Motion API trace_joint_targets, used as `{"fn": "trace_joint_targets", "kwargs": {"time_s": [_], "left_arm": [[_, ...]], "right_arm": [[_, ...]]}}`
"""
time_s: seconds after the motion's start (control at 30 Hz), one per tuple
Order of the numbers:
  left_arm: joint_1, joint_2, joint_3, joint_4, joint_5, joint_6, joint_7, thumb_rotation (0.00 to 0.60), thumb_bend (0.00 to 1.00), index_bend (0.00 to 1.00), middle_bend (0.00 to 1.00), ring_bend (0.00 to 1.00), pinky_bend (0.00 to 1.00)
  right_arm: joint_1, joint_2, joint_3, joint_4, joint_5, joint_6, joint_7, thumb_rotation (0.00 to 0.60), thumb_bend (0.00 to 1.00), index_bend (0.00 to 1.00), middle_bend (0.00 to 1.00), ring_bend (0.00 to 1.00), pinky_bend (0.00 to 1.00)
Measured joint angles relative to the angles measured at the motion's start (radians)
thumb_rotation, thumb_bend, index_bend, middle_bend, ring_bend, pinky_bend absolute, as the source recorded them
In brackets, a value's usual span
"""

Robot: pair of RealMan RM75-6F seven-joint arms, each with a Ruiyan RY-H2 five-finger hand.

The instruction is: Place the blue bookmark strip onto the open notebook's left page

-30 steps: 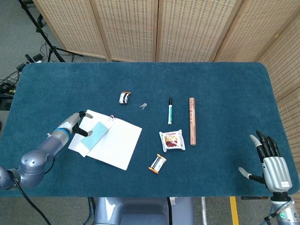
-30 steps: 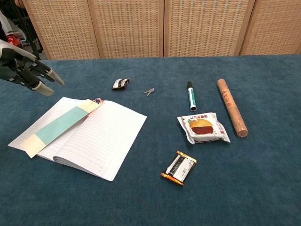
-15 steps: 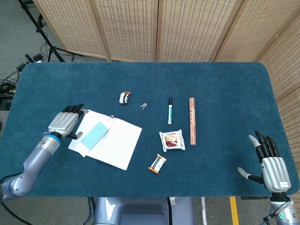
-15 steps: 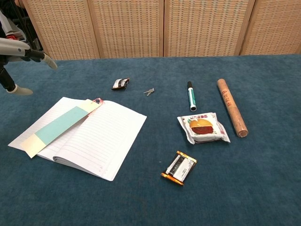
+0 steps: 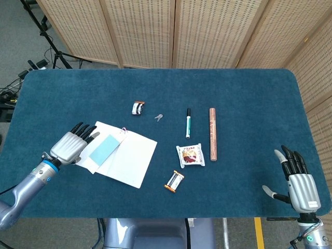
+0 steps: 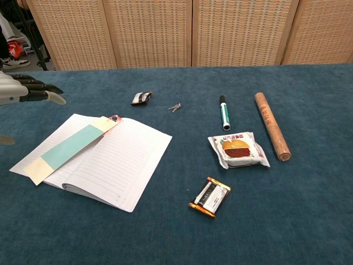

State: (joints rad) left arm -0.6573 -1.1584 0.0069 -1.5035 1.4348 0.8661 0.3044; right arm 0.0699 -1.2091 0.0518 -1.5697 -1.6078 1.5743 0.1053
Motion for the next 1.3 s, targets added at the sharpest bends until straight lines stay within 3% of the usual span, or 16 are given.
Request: {"fn": "trace_joint_targets", "kwargs": {"time_s": [0.5, 0.8, 1.3], "left_arm": [[-0.037, -0.007, 0.024, -0.003, -0.032, -0.093, 0.098, 0.600, 0.26, 0.00, 0.00, 0.00, 0.00], [-0.061, -0.008, 0.024, -0.026, -0.104, -0.148, 0.147, 0.600, 0.27, 0.00, 0.00, 0.00, 0.00], [-0.129, -0.076, -0.003, -0.016, -0.205, -0.197, 0.211, 0.600, 0.27, 0.00, 0.00, 0.00, 0.00]], "right_arm": [[0.003, -0.005, 0.002, 0.004, 0.004, -0.005, -0.002, 0.600, 0.16, 0.00, 0.00, 0.00, 0.00], [0.003, -0.004, 0.000, 0.004, 0.001, -0.004, -0.001, 0.600, 0.16, 0.00, 0.00, 0.00, 0.00], [0.002, 0.000, 0.006, 0.007, 0.012, -0.003, 0.015, 0.600, 0.16, 0.00, 0.00, 0.00, 0.00]]}}
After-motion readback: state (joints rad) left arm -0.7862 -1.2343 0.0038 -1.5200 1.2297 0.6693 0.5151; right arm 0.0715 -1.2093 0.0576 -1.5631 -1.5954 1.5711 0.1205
